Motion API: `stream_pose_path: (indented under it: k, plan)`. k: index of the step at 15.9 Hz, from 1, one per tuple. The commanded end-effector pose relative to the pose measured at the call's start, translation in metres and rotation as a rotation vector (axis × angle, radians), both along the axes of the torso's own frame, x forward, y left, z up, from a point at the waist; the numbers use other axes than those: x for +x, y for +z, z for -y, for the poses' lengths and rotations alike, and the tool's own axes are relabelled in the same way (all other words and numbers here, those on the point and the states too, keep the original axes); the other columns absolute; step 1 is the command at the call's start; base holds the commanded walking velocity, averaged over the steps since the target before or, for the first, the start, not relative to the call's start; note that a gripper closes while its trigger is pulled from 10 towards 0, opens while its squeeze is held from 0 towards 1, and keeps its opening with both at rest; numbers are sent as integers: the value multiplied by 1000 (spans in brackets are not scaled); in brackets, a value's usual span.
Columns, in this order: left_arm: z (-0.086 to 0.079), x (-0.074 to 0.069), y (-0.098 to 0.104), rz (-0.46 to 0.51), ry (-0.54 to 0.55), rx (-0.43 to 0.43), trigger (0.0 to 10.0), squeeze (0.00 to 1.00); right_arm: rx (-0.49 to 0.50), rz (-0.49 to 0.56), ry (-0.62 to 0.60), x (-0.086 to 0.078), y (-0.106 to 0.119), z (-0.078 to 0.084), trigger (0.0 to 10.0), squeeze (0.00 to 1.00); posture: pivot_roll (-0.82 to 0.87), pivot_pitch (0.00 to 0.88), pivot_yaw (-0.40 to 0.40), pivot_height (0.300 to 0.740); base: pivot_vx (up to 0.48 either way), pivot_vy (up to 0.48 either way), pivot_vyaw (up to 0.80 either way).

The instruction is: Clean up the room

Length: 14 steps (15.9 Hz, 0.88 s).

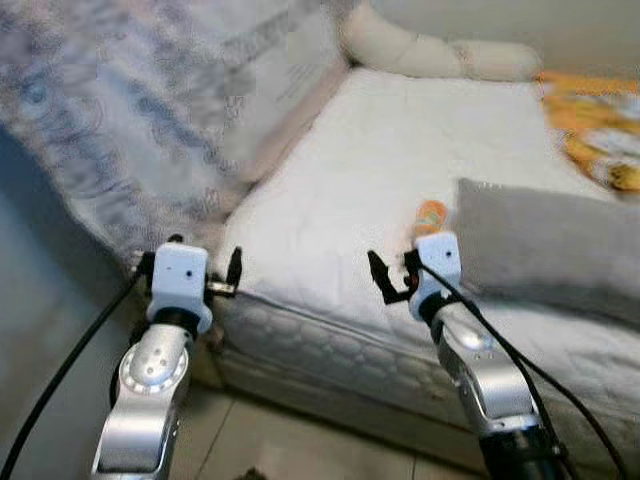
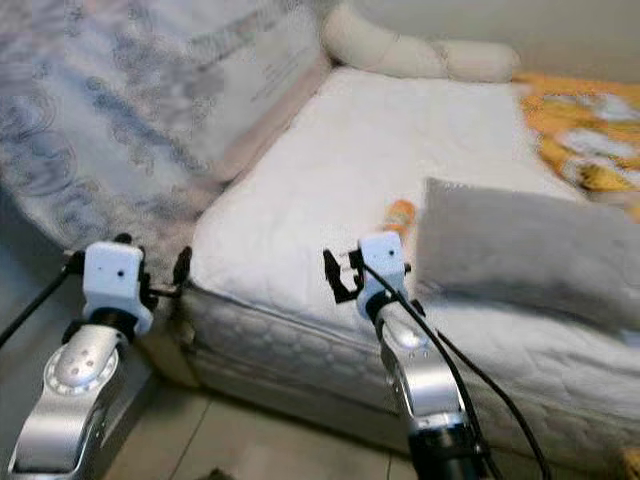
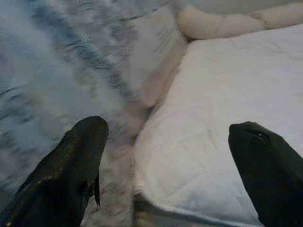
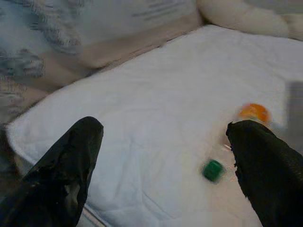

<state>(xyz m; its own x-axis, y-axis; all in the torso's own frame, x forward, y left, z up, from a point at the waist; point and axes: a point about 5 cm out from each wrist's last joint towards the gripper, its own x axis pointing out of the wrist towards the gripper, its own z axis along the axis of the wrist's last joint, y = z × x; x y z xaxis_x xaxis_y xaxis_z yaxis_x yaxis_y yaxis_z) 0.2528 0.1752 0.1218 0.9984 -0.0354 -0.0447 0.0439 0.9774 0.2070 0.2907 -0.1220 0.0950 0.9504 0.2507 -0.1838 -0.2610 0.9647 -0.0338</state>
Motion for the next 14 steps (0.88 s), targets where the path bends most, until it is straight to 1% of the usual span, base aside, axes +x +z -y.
stream_pose_path:
  k: [1, 6, 12, 13, 14]
  plan:
    - [4, 2, 4, 13, -13, -1, 10000, 0, -11, 0, -16, 2, 0, 4, 10000, 0, 18, 0, 25, 740, 259, 0, 0]
    - [1, 2, 5, 12, -12, 5, 10000, 0, -74, 20, -5, 1, -2, -2, 10000, 0, 21, 0, 31, 740, 317, 0, 0]
    - [0, 2, 4, 8, -10, 9, 10000, 0, -75, 15, 15, 0, -5, -4, 10000, 0, 30, 0, 26, 740, 358, 0, 0]
    - [0, 1, 4, 8, -8, 10, 10000, 0, -87, 12, 54, -1, -6, -6, 10000, 0, 33, 0, 24, 740, 368, 0, 0]
    - [0, 1, 5, 9, -6, 10, 10000, 0, -91, 15, 61, 0, -6, -7, 10000, 0, 34, 0, 22, 740, 364, 0, 800]
